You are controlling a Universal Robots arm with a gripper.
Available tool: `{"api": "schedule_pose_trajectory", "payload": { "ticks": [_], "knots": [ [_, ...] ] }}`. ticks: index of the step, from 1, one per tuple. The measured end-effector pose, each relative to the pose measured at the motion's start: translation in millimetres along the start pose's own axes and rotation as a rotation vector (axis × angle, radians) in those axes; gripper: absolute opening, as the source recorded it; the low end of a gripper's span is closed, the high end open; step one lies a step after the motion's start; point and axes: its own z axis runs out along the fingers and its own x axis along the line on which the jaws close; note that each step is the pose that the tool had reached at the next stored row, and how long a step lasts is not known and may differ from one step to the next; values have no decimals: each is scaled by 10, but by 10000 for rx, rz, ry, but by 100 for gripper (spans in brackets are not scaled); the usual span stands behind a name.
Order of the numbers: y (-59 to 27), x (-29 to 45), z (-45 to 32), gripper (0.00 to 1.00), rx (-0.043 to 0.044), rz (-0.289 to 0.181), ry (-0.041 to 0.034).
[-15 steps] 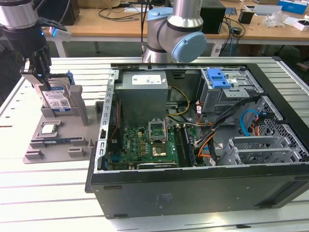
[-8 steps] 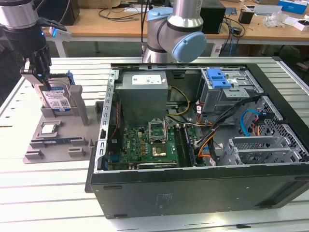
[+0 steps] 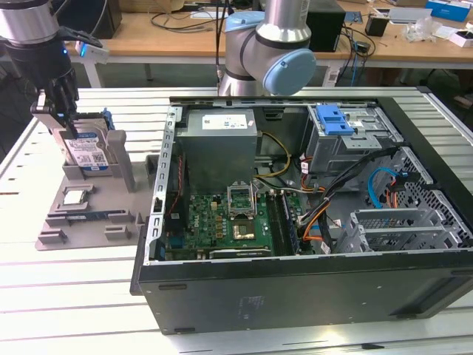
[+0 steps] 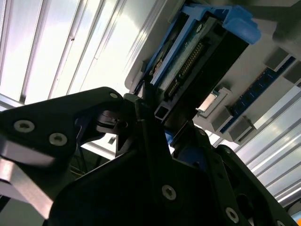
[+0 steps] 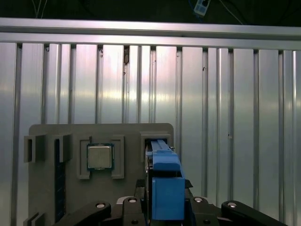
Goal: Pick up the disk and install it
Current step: 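Pick up the disk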
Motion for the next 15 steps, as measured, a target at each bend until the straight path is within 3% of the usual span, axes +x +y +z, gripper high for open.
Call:
{"api": "schedule_pose_trajectory", "payload": {
  "ticks": [15],
  "knots": [
    [8, -14, -177, 37, -1, 0, 0]
  ]
}}
